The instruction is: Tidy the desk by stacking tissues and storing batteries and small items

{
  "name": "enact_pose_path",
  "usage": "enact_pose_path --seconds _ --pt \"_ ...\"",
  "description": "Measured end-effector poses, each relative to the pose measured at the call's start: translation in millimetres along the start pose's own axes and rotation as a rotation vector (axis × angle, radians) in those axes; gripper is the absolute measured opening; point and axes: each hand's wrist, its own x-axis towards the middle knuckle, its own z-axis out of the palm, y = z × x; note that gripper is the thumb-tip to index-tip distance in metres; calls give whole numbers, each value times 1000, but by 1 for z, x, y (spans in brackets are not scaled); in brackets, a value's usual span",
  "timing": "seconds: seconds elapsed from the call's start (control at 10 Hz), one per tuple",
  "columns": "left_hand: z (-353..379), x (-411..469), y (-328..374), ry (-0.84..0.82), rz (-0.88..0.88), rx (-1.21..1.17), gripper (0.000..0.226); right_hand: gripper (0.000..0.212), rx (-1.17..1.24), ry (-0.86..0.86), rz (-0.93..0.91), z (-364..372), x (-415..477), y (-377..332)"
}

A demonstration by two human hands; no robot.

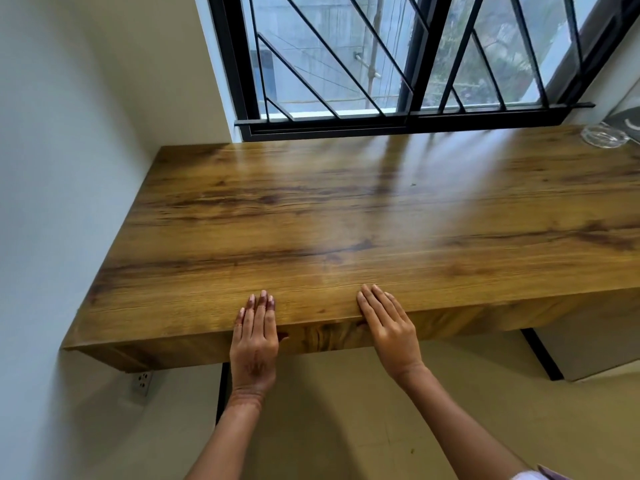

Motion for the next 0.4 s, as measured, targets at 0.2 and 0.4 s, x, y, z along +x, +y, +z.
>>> enact_pose_path --seconds 0.2,0.4 --pt "-10 4 2 -108 10 29 88 59 53 -158 14 -12 5 2" --pt "-15 21 42 -120 57 58 83 60 165 -189 102 -32 2 33"
